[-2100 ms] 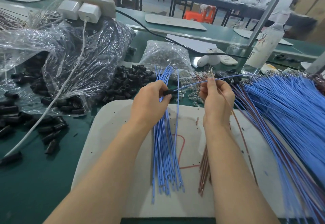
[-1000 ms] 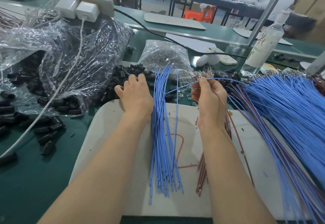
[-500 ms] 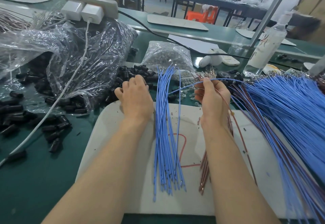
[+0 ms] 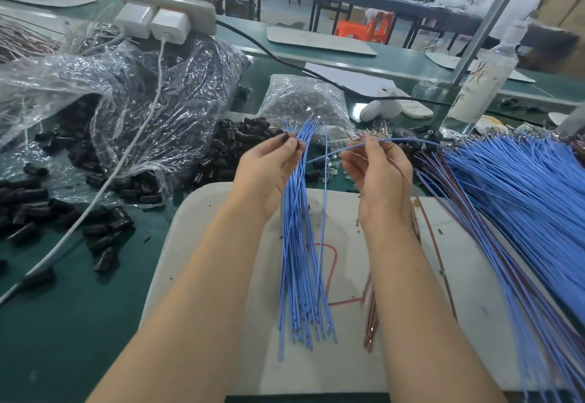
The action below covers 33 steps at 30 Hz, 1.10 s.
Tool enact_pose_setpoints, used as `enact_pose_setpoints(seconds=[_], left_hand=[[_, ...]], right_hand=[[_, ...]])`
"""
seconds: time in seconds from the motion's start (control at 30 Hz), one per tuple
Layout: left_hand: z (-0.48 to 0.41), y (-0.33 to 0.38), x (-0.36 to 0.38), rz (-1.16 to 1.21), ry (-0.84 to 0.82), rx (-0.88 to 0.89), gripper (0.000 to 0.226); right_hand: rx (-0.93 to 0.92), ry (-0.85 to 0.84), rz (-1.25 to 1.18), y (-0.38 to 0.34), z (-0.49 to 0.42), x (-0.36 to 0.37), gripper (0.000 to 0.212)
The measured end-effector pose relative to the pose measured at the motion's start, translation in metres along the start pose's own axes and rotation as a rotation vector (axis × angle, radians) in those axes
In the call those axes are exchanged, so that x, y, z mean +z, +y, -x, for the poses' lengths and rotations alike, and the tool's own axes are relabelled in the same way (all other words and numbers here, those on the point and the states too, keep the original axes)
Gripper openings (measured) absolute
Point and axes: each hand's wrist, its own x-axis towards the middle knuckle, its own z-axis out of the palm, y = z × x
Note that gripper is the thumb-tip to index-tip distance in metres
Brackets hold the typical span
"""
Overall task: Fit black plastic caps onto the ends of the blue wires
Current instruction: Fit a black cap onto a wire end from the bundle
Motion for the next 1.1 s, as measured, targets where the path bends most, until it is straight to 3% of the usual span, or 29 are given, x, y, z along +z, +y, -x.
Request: enact_pose_setpoints(seconds=[0.33, 0.53, 0.6, 0.77, 0.9, 1.1], left_hand=[[0.000, -0.004, -0.007, 0.072, -0.072, -0.194, 0.020], [-0.003, -0.005, -0.008, 0.035, -0.049, -0.144, 0.008], [-0.004, -0.009, -0.008, -0.088, -0.034, -0.079, 0.010], [-0.005, -0.020, -0.009, -0.834, 0.053, 0.271, 0.015], [-0.004, -0.022, -0.009, -0.936, -0.007, 0.411, 0.022], [-0.004, -0.026, -0.008, -1.018, -0.045, 0.457, 0.022]], right_hand=[[-0.080, 0.037, 0.101, 0.003, -0.003, -0.005, 0.016], [-0.063, 0.014, 0.032, 0.000, -0.004, -0.006, 0.017], [-0.069, 0.017, 0.026, -0.001, -0.004, -0.005, 0.017], [-0.089, 0.009, -0.003, -0.003, -0.004, -0.005, 0.016], [-0.128, -0.012, 0.013, -0.002, -0.003, -0.004, 0.017], [-0.209, 0.000, 0.170, 0.001, -0.002, -0.004, 0.017]])
